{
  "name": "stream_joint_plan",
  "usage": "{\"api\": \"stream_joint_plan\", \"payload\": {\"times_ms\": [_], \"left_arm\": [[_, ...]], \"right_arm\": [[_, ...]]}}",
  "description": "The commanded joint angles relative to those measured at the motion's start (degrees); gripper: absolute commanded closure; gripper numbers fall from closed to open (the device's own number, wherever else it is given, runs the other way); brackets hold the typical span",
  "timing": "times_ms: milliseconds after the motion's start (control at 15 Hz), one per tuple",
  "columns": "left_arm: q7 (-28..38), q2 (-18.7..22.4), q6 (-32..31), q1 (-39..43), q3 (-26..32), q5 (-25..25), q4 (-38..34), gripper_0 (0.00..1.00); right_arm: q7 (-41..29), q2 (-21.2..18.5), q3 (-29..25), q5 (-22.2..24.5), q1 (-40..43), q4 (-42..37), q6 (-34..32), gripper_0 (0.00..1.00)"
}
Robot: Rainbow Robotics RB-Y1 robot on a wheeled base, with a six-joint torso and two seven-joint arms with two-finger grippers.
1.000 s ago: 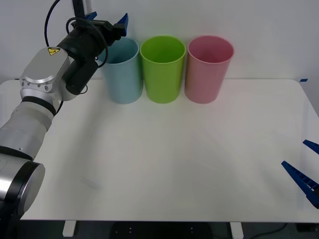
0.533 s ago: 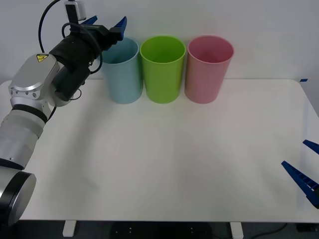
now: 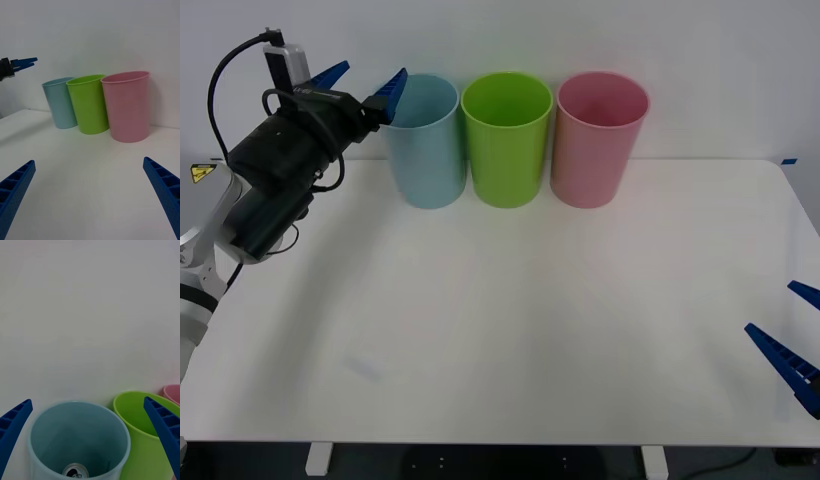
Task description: Grasp the object on the table and drop it into the matching bin: aluminum can to the light blue bin, PET bottle to the pink bin.
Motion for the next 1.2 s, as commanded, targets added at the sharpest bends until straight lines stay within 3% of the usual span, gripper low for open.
{"api": "stream_joint_plan", "payload": {"times_ms": [67,733,1200], "left_arm": [[-0.6,2.0,-1.3,7.7,2.8,1.9,-7.6,0.00],[0.8,4.0,-23.5,31.3,22.0,2.7,-21.5,0.00],[0.8,4.2,-39.4,42.8,34.6,2.8,-23.1,0.00]], "right_arm": [[0.0,0.0,0.0,0.0,0.0,0.0,0.0,0.00],[0.0,0.0,0.0,0.0,0.0,0.0,0.0,0.00],[0.0,0.0,0.0,0.0,0.0,0.0,0.0,0.00]]}}
